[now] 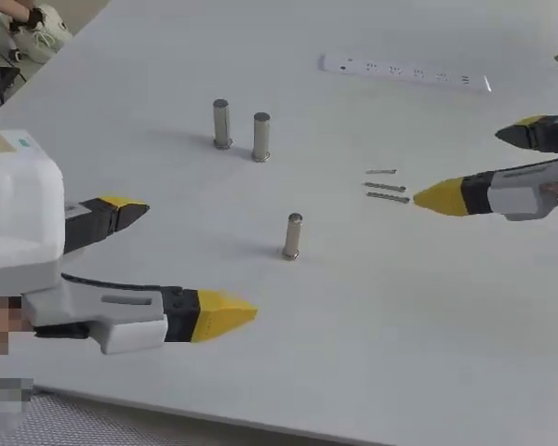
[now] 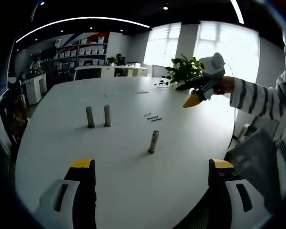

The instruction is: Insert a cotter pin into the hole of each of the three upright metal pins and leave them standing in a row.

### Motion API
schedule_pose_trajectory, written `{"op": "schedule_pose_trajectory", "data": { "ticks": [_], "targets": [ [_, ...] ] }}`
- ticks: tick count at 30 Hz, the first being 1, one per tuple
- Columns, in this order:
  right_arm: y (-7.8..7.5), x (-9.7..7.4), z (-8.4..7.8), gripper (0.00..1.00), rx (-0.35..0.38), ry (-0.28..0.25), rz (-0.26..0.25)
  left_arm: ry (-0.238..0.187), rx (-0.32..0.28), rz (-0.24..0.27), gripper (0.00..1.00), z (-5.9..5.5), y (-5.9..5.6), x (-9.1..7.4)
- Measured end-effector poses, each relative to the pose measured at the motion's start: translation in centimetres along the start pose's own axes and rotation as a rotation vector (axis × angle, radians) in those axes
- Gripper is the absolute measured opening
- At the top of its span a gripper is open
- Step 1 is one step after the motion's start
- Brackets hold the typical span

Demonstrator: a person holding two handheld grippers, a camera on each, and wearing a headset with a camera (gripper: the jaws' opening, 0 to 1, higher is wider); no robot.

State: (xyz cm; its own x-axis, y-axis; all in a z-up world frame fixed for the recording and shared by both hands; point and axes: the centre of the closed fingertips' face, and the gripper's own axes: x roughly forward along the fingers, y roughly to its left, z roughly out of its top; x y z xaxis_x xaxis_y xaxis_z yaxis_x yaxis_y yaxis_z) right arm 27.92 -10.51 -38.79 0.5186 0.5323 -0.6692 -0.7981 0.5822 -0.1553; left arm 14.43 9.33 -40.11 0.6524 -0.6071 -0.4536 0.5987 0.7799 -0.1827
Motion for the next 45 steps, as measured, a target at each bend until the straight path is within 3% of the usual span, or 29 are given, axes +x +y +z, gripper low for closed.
{"op": "schedule_pose_trajectory", "data": {
  "ticks": [2, 5, 8, 10, 16, 18, 21, 23, 26, 31, 35, 45],
  "targets": [
    [-0.3, 0.6, 0.4, 0.79, -0.014, -0.007, 0.001, -0.032, -0.044, -0.032, 0.98, 0.7, -0.7, 0.0],
    [-2.3, 2.5, 0.2, 0.71, -0.060, 0.004, 0.007, -0.047, -0.039, -0.028, 0.98, 1.1, -0.9, -0.1],
    [-3.2, 3.7, -0.9, 0.67, -0.121, 0.064, 0.008, -0.053, -0.034, -0.032, 0.98, 1.5, -1.3, -0.1],
    [-4.7, 5.3, -1.5, 0.65, -0.137, 0.083, 0.018, -0.054, -0.029, -0.035, 0.98, 1.6, -1.5, -0.2],
    [-5.2, 7.1, -2.6, 0.47, -0.116, 0.103, 0.043, -0.049, -0.035, -0.069, 0.99, 1.5, -2.5, -0.1],
    [-5.7, 7.6, -3.0, 0.43, -0.131, 0.120, 0.025, -0.043, -0.030, -0.069, 0.99, 1.4, -2.6, 0.0],
    [-6.4, 8.3, -3.4, 0.36, -0.098, 0.143, 0.005, -0.046, -0.042, -0.071, 0.99, 1.4, -2.8, 0.1],
    [-6.5, 8.7, -3.5, 0.30, -0.091, 0.149, 0.016, -0.042, -0.055, -0.077, 0.99, 1.2, -2.7, 0.1],
    [-6.4, 9.0, -3.6, 0.28, -0.099, 0.160, 0.025, -0.036, -0.054, -0.076, 0.99, 1.0, -2.6, 0.1],
    [-5.0, 9.7, -3.4, 0.28, -0.080, 0.153, 0.098, -0.039, -0.074, -0.081, 0.99, 1.0, -2.5, 0.2],
    [-4.4, 10.4, -3.4, 0.22, -0.124, 0.177, 0.121, -0.047, -0.082, -0.072, 0.99, 0.9, -1.8, 0.2],
    [-3.5, 11.6, -2.8, 0.15, -0.235, 0.218, 0.173, -0.043, -0.069, -0.053, 0.99, 1.0, -1.4, 0.1]
  ]
}}
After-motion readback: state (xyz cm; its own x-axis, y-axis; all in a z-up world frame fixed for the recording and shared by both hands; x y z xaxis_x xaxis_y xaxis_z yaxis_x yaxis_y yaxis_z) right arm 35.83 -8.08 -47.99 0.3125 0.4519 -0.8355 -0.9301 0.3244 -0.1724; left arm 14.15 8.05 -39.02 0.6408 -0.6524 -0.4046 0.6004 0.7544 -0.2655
